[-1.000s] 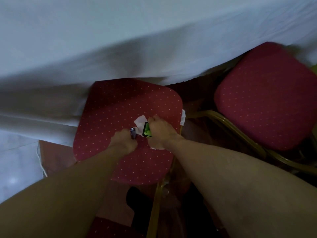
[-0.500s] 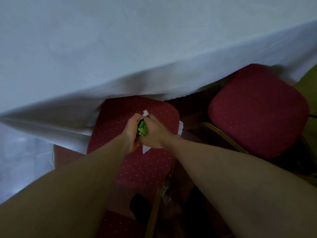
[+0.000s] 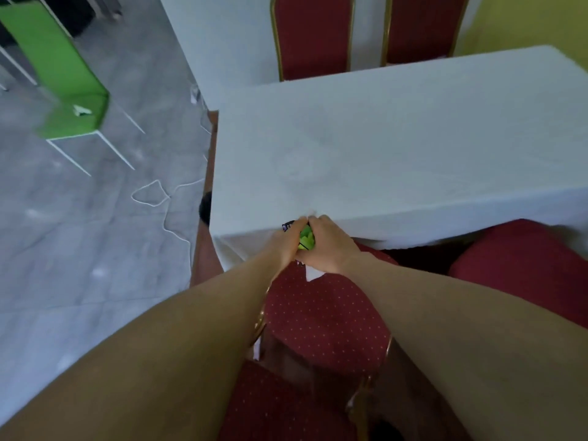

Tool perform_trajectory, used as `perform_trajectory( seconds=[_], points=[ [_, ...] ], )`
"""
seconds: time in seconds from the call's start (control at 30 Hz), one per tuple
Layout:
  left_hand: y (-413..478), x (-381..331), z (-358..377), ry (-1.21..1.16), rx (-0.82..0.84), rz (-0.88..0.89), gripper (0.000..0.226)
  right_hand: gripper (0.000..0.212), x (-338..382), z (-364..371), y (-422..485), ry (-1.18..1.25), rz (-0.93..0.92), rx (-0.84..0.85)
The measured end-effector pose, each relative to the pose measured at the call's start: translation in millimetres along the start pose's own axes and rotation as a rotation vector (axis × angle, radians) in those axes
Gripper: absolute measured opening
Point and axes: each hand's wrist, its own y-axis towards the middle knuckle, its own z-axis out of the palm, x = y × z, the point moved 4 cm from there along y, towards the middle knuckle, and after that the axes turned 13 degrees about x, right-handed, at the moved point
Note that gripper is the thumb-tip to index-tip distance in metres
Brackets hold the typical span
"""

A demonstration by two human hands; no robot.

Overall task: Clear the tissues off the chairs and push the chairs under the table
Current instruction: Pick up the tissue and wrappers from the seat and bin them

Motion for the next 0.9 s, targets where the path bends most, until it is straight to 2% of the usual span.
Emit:
perform_trajectory(
  seconds=[0.1, 0.3, 0.37, 0.43, 0.53, 0.67, 0.9],
  points=[
    [-38, -15, -37, 0.222, -0.093, 0.062, 0.070, 0.057, 53, -14, -3, -0.116, -0.006, -0.016],
    [-113, -21, -106, 0.674, -0.269, 0.052, 0.086, 0.056, 129, -33, -14, -0.323, -0.038, -0.006],
    [-136, -17, -125, 0.813, -0.321, 0.048, 0.082, 0.056, 149, -33, -18, -0.371, -0.064, -0.005],
    [-160, -13, -140, 0.955, -0.380, 0.019, 0.067, 0.055, 168, -29, -22, -0.393, -0.094, -0.003],
    [-182, -1, -158, 1.037, -0.450, -0.030, 0.057, 0.055, 192, -19, -29, -0.419, -0.141, 0.006],
    [-196, 11, -183, 1.101, -0.464, -0.070, 0.060, 0.054, 221, -4, -31, -0.444, -0.185, 0.027],
    [-182, 5, -251, 1.180, -0.466, 0.006, 0.058, 0.049, 273, 10, 14, -0.436, -0.165, -0.021]
  ],
)
